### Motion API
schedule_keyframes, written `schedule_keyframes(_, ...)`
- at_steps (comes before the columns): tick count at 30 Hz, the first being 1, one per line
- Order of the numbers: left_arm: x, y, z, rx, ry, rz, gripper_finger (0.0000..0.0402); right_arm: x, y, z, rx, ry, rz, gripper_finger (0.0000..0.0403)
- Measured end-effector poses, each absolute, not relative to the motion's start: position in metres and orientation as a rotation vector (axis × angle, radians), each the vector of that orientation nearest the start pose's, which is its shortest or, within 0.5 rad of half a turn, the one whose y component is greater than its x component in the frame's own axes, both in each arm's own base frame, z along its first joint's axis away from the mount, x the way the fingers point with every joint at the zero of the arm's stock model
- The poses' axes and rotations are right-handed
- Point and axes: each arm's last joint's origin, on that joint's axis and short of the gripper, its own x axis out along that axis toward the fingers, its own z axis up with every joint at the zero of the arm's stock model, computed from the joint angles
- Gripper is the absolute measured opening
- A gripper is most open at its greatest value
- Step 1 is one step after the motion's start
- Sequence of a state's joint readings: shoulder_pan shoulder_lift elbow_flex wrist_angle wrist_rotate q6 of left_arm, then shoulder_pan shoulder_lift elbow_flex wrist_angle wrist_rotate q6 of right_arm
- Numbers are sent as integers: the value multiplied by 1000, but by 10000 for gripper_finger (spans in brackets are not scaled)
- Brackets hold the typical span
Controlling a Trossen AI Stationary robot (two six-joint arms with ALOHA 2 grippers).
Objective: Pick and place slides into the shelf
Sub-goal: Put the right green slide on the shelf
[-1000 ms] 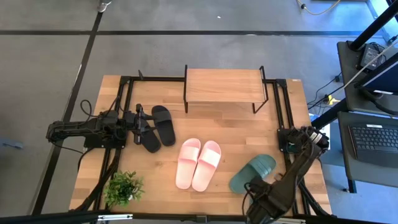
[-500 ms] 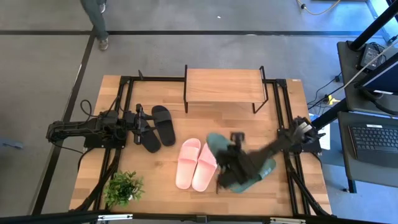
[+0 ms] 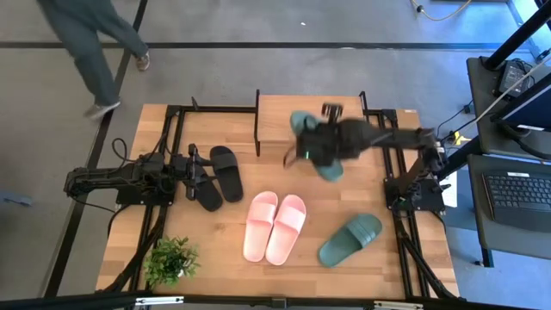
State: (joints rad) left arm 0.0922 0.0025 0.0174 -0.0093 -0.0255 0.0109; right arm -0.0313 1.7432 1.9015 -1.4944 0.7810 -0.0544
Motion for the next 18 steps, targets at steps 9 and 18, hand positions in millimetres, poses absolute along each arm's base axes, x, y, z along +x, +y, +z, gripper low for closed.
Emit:
schedule_keyframes(9, 96, 10, 168, 12, -6, 136, 204, 282, -132, 385, -404, 1402, -843, 13)
schedule_keyframes(18, 96, 10, 169, 12, -7, 136, 204, 266, -177, 385, -385, 1446, -893, 13)
